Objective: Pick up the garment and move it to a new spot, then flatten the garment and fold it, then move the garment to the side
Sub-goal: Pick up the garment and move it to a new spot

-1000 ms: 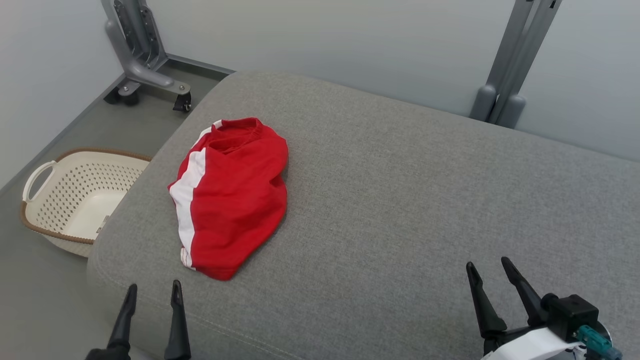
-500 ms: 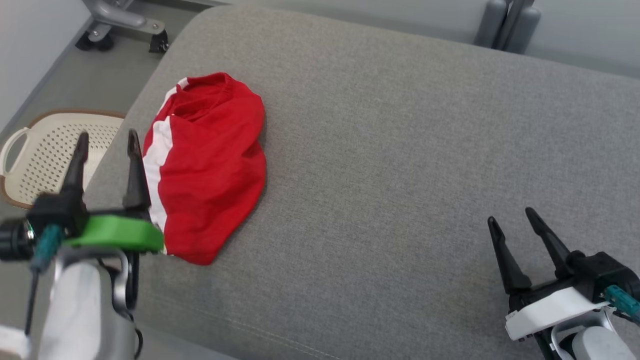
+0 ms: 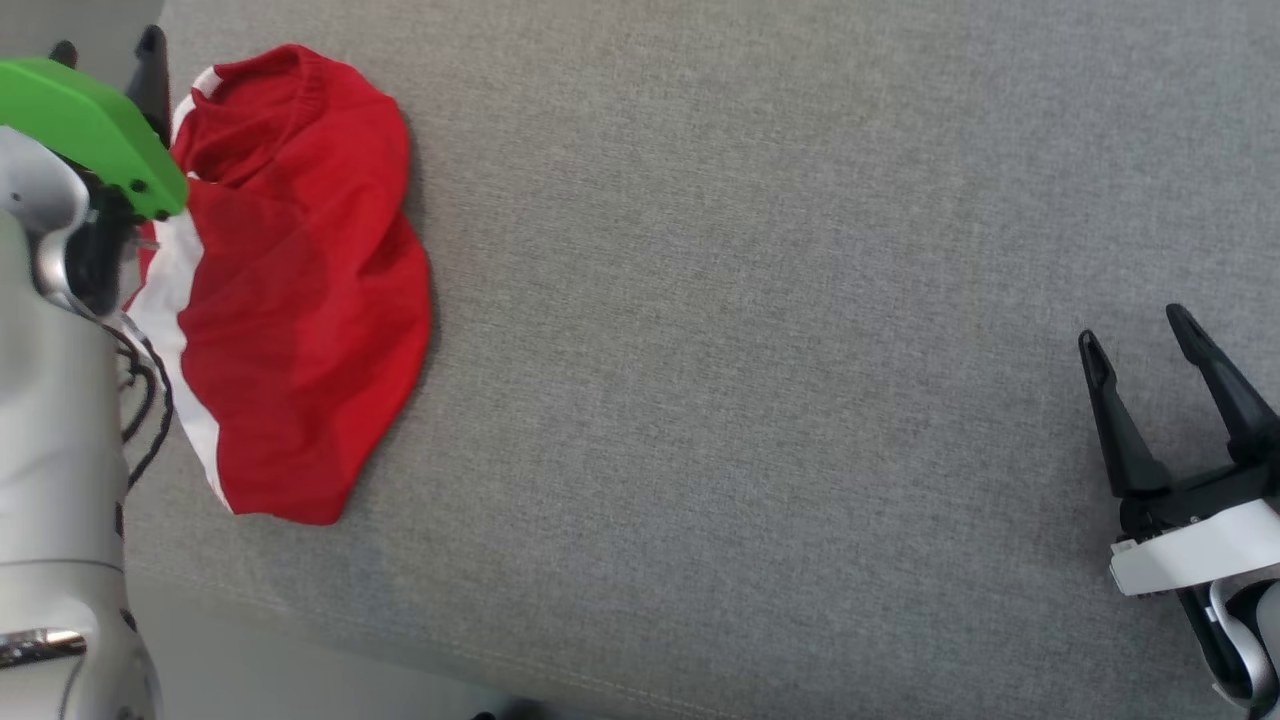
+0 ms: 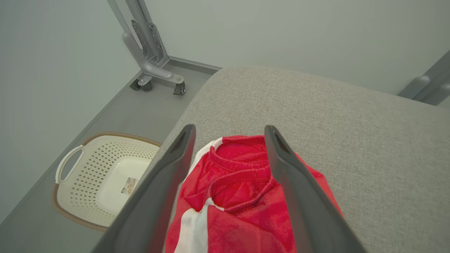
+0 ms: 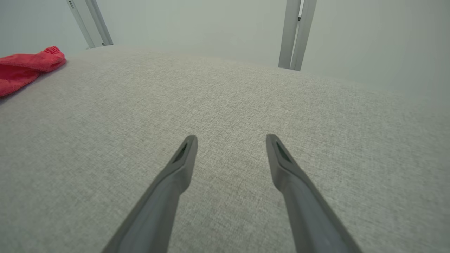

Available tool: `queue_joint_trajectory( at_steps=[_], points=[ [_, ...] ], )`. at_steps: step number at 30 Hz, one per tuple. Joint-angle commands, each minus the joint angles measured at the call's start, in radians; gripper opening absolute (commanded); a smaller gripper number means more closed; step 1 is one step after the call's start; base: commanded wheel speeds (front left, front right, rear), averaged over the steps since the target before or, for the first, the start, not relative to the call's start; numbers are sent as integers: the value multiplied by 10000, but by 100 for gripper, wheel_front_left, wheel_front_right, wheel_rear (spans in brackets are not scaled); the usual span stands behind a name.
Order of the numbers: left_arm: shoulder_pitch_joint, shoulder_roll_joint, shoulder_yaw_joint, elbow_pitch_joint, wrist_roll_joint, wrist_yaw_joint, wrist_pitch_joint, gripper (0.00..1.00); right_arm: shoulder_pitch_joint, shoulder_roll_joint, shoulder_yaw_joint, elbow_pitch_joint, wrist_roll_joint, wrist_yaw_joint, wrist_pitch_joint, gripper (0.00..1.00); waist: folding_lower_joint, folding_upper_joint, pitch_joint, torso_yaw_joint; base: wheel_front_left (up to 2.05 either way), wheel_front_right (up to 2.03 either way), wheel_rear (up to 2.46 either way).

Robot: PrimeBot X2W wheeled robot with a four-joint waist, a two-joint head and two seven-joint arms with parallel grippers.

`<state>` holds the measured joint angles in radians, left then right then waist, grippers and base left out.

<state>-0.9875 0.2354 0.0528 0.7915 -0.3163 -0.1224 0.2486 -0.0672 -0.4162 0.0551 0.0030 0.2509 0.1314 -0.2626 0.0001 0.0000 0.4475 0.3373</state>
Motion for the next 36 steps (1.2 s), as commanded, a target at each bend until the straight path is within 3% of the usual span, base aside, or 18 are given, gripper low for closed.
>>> queue_joint_trajectory(
  at_steps=[1,7,15,16,17,20,28,36],
  points=[
    [-389,172,130,434,-162,122,187,100,-229,-69,-16,-137,10,-14,-21,100,-1,0,1125,-692,0,0,0],
    [-1285,420,365,2087,-418,339,717,100,-334,-170,-173,-388,-25,-14,-20,100,-1,0,1660,-1082,0,0,0],
    [-1552,612,470,3442,-557,619,362,100,-415,-122,-243,-447,-81,-16,5,100,-1,0,2013,-1417,0,0,0],
    [-1535,613,464,3562,-577,589,314,37,-427,-102,-241,-442,-90,-16,5,100,-1,0,2033,-1445,0,0,0],
    [-1520,569,466,3718,-628,524,289,0,-435,-76,-252,-433,-95,-16,5,100,-1,0,2048,-1467,0,0,0],
    [-1512,665,346,3858,-560,395,-101,0,-469,9,-272,-401,-115,-17,11,100,-1,0,2046,-1507,0,0,0],
    [-1539,1170,-192,3323,-146,12,-2621,0,-756,559,-24,-203,12,-13,3,100,-1,0,1152,-1692,0,0,0],
    [-1355,1401,-1812,1873,-184,-80,-3973,0,-1123,1318,244,214,190,-8,-9,100,-1,0,-581,-2183,0,0,0]
  ],
)
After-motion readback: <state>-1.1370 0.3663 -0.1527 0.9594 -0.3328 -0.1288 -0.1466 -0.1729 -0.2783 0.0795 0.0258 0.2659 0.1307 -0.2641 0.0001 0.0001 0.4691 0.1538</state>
